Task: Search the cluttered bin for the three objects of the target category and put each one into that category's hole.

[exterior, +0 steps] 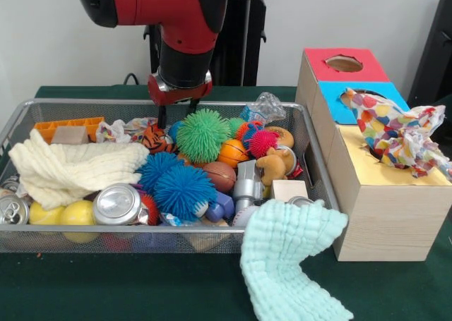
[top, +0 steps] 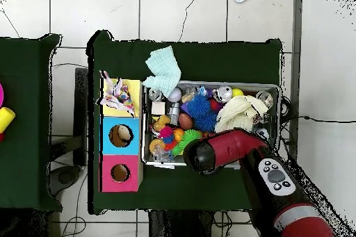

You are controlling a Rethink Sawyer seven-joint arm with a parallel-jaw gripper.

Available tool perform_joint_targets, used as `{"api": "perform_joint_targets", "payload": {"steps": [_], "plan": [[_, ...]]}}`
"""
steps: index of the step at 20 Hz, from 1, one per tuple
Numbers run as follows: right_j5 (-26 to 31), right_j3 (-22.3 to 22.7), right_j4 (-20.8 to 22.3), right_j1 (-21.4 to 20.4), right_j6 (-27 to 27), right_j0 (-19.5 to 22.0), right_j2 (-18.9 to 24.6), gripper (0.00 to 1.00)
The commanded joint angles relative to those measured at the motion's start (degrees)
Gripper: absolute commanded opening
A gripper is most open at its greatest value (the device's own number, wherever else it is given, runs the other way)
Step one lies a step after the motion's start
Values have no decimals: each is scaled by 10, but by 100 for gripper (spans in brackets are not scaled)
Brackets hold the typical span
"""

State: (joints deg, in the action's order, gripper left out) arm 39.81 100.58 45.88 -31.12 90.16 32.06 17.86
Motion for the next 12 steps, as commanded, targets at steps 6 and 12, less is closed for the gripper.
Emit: {"api": "perform_joint_targets", "payload": {"steps": [6, 12], "plan": [[-9, -71, 58, 20, -22, -14, -21, 100], [9, -89, 72, 24, -28, -28, -37, 100]]}}
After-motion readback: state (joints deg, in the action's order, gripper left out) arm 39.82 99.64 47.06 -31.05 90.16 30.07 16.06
